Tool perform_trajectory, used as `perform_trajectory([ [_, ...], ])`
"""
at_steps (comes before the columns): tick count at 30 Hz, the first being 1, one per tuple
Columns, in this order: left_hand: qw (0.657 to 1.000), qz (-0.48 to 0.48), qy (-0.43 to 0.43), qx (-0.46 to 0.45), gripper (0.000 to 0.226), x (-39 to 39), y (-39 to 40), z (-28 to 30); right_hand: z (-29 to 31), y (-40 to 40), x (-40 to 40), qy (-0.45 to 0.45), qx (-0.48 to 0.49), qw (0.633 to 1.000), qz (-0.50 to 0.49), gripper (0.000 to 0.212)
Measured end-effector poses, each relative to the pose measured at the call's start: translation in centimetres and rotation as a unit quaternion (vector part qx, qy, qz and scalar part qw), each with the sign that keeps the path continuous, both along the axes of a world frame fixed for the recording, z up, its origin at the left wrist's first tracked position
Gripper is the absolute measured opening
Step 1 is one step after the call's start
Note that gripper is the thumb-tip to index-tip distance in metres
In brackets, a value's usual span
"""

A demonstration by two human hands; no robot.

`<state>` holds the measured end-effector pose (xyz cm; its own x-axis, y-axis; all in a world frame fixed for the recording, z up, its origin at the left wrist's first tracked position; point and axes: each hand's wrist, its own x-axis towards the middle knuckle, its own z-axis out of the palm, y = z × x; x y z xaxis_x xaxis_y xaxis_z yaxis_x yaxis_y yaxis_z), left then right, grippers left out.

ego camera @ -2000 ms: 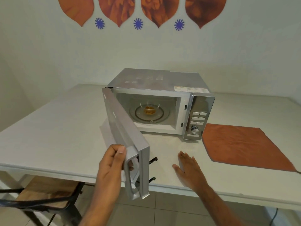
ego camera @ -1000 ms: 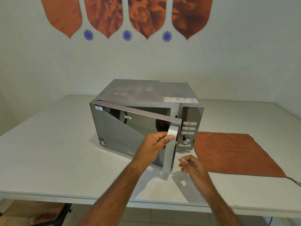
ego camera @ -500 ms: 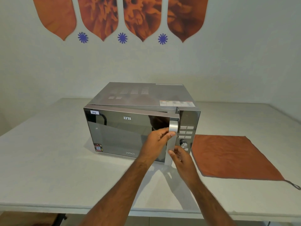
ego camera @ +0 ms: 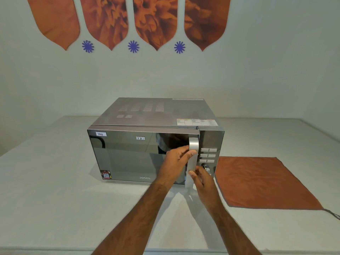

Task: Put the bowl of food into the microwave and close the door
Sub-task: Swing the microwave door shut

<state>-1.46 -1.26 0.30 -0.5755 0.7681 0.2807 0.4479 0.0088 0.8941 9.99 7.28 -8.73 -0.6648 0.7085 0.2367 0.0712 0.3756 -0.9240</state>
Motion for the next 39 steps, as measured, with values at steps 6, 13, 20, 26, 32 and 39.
perform_trajectory([
  [6, 1.000, -0.001, 0.000, 0.001, 0.039, -0.4, 0.4, -0.3, -0.3, 0.3, -0.2, 0.001, 0.002, 1.000, -0.005, 0.025],
  [13, 1.000, -0.005, 0.012, 0.001, 0.038, -0.8, 0.7, -0.6, -0.6, 0.7, -0.4, 0.007, -0.001, 1.000, 0.003, 0.030],
  [20, 0.999, -0.017, 0.028, -0.003, 0.035, -1.6, 1.4, -0.4, -0.8, 1.9, -1.0, -0.005, 0.001, 1.000, 0.002, 0.039],
  [26, 0.999, -0.001, 0.042, 0.003, 0.033, -1.6, 1.9, -0.6, -0.3, 1.7, -1.2, -0.001, -0.005, 1.000, -0.005, 0.025],
  [32, 0.999, 0.007, 0.044, 0.007, 0.031, -1.7, 2.3, -0.5, 0.0, 2.0, -1.4, -0.012, -0.008, 1.000, -0.014, 0.017],
  [39, 0.999, 0.020, 0.034, 0.010, 0.034, -1.1, 2.2, -0.6, 0.2, 1.4, -1.3, -0.010, -0.006, 1.000, -0.021, 0.037],
])
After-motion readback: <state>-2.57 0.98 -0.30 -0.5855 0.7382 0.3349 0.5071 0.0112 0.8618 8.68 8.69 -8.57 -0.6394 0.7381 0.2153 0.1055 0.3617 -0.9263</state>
